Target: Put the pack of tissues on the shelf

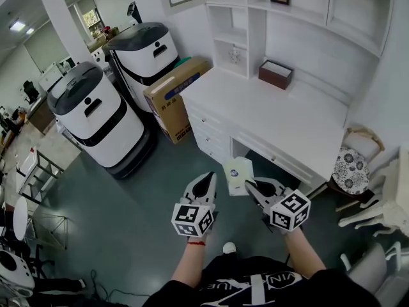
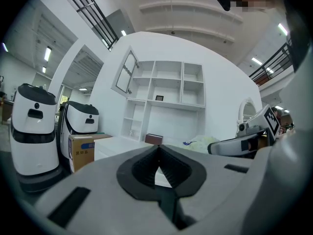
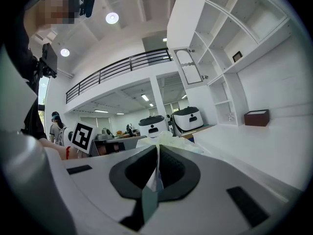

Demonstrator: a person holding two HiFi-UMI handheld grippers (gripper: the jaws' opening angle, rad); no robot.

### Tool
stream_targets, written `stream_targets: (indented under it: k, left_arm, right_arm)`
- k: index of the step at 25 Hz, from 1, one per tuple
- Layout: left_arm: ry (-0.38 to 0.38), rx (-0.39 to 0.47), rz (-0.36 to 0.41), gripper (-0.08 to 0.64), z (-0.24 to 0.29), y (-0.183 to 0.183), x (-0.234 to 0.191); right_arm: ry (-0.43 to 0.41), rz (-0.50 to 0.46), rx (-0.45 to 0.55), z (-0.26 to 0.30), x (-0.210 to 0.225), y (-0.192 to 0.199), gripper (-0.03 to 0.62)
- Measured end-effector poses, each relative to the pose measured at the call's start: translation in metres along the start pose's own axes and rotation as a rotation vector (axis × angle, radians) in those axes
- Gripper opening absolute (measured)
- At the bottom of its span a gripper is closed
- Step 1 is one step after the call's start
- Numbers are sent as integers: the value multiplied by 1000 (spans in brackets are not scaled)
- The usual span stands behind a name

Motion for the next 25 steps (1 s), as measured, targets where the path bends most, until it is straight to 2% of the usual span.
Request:
stream_targets:
  k: [7, 14, 20, 25]
  left_arm:
    - [-33, 15, -4, 5, 20, -2, -52]
    - [-41, 3, -29, 5, 36, 4, -68]
    - [-52, -18, -39, 5, 71, 14, -85]
    - [-63, -11, -19, 5, 115, -3, -112]
  right_arm:
    - [-16, -6, 15, 53, 14, -2, 8]
    - [-35, 18, -4, 70, 29, 1, 8]
    - [-23, 31, -4, 89, 70, 0, 8]
    - [-18, 26, 32, 118, 114, -21, 8]
Point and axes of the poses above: the fingertips, and each gripper's own axes: z forward along the fingers, x to its right, y out of its underside, the point moved 9 cm from there along -z, backward along the fingers, and after that the axes turned 13 degrees about -y, right-handed, at the moved point
